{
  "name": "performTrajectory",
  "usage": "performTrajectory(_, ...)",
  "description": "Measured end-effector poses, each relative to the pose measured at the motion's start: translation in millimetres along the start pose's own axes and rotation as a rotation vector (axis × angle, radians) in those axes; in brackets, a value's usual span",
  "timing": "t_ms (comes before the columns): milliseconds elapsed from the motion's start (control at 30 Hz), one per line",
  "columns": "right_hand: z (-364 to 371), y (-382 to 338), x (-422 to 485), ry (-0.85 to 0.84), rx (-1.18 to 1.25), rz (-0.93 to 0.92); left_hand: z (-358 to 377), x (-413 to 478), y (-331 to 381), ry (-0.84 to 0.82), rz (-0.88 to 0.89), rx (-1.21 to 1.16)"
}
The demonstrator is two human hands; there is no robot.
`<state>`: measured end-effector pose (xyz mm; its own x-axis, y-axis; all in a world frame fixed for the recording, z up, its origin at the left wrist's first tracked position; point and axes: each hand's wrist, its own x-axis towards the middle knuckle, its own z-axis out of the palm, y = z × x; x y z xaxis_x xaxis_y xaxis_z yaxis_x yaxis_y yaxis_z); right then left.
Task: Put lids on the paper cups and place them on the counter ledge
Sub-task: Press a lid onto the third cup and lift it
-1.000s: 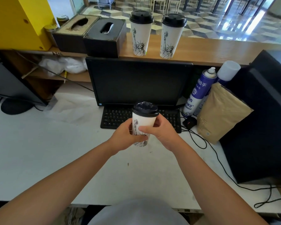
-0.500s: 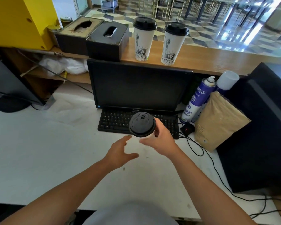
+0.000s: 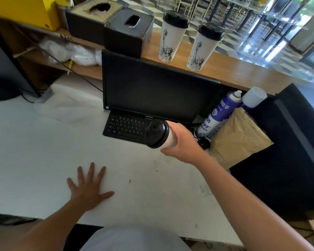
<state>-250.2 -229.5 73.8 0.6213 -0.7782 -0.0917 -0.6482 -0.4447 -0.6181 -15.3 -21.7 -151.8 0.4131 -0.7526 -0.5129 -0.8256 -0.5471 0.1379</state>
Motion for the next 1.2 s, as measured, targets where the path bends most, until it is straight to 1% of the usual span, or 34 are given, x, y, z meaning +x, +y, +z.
performTrajectory(100, -20.2, -14.7, 9.9, -0.005, -0.270, -0.112, 20.4, 3.3, -3.2, 0.137, 0.012, -0.015)
performTrajectory(233, -50.5, -47.1, 26.9, -0.071, -0.764, -0.228, 29.8, 4.0, -4.4, 0.143, 0.018, -0.012)
performTrajectory(300, -60.3, -64.2, 34.4, -0.111, -0.962, -0.286, 31.7, 3.7, -5.0, 0.192, 0.054, -0.005)
performTrajectory(367, -64.9, -80.3, 40.9, -0.155, -1.127, -0.332, 32.3, 4.2, -5.5, 0.258, 0.066, -0.001)
performTrajectory(433, -67.4, -96.0, 45.8, -0.188, -1.275, -0.370, 34.4, 4.6, -4.6, 0.282, 0.066, 0.000)
performTrajectory(600, -59.9, -128.6, 49.5, -0.225, -1.532, -0.338, 36.1, 6.1, -6.5, 0.319, 0.066, 0.004)
performTrajectory(700, -30.7, -134.2, 46.1, -0.258, -1.624, -0.349, 37.4, 4.6, -6.9, 0.317, 0.060, 0.006)
performTrajectory(800, 7.8, -123.3, 38.5, -0.350, -1.650, -0.373, 36.0, 3.1, -8.7, 0.299, 0.058, -0.003)
performTrajectory(867, 20.4, -116.8, 34.6, -0.374, -1.651, -0.374, 36.3, 3.9, -8.7, 0.287, 0.057, -0.002)
performTrajectory(967, 13.9, -120.3, 31.4, -0.355, -1.619, -0.357, 35.5, 4.3, -8.9, 0.256, 0.039, -0.002)
performTrajectory(1200, -36.4, -116.0, 22.6, -0.278, -1.437, -0.206, 25.8, 3.0, -7.8, 0.205, 0.020, -0.009)
